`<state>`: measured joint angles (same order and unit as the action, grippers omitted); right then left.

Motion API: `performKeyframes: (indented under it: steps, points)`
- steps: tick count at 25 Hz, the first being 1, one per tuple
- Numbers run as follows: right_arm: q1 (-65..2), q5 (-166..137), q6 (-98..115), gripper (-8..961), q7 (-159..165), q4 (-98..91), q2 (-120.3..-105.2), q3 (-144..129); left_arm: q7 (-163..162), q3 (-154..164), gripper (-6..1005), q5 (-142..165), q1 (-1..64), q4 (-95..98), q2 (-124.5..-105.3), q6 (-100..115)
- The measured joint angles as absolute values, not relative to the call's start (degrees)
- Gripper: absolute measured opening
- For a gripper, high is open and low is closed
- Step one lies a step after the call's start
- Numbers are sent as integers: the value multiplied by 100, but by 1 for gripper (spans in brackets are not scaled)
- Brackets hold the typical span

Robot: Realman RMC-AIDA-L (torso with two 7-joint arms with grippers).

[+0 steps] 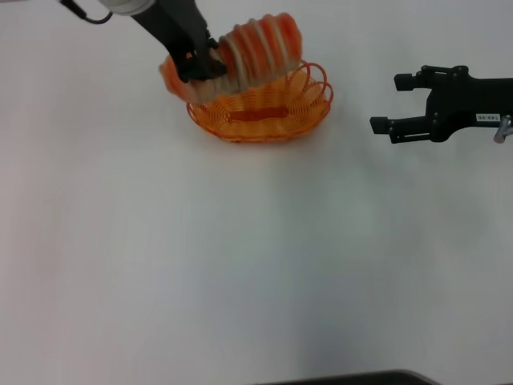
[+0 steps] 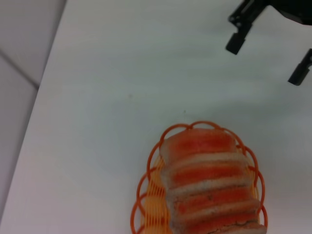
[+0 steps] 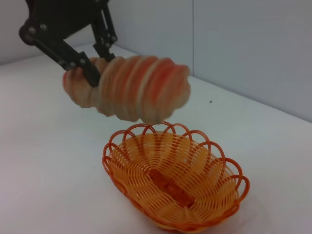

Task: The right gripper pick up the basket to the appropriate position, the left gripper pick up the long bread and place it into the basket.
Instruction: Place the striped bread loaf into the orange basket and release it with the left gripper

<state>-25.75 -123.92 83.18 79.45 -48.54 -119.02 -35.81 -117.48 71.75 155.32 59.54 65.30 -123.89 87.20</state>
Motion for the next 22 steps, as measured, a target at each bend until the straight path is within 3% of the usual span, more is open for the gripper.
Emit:
performKeyframes:
  steps: [16,22]
  points:
    - [-2508,-12393,8385,914,7945,-4851,-11910,-3559,-11748,8395,214,15542,5843,5728,-12449,7232]
    - [-2526,-12393,8385,914,7945,-4851,-11917,-3559,-11830,8582,389,15429,5568,6182,-12459,7222]
